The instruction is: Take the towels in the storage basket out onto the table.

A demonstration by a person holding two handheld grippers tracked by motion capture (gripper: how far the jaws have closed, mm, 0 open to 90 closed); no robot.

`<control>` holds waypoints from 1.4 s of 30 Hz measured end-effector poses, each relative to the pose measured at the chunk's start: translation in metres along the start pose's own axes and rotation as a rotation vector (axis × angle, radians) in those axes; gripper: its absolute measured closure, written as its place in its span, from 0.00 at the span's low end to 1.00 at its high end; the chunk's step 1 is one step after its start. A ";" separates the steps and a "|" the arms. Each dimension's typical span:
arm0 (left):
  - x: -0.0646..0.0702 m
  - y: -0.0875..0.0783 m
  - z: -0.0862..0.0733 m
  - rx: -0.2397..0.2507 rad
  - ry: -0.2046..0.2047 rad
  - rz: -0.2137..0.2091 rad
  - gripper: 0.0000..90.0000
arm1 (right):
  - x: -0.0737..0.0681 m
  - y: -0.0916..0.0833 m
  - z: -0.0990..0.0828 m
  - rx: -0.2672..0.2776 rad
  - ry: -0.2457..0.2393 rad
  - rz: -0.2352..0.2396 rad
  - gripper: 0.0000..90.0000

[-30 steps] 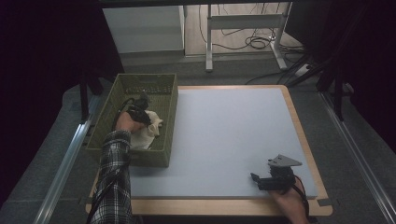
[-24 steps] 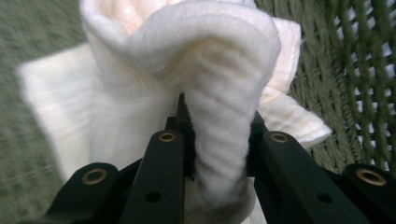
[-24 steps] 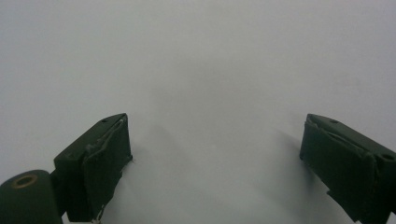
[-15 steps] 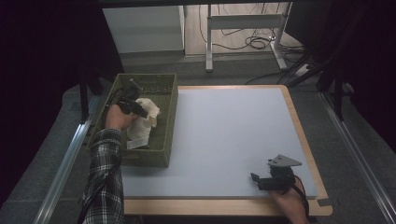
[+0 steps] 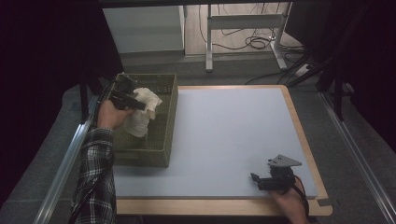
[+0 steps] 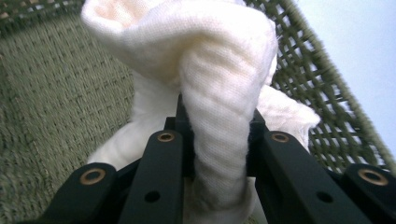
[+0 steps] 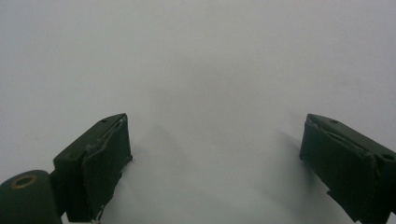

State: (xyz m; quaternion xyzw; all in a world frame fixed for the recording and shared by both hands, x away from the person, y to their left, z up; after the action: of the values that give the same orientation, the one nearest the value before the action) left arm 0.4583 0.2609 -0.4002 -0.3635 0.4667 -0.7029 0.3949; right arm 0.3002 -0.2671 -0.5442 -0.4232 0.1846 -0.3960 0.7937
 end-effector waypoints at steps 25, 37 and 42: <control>0.034 -0.056 0.011 0.141 0.089 0.029 0.84 | 0.000 0.000 0.000 -0.001 0.001 0.000 0.10; 0.058 -0.065 0.023 0.191 0.148 0.035 0.84 | 0.000 0.000 0.000 0.000 0.000 0.002 0.10; 0.069 -0.069 0.028 0.211 0.168 0.028 0.84 | 0.000 0.000 0.000 -0.001 0.001 0.003 0.10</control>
State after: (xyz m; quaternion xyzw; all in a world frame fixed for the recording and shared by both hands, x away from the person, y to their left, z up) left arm 0.4387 0.2064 -0.3168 -0.2534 0.4268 -0.7704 0.4002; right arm 0.3001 -0.2671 -0.5441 -0.4232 0.1856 -0.3951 0.7940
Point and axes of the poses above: each handheld gripper's, and its own axes: y roughly forward along the jaws, z roughly out of its top, x roughly to its right, the point moved 1 cm from there along y, roughly forward along the jaws, and after that the axes turned 14 degrees about -x, right-handed, at the moved point
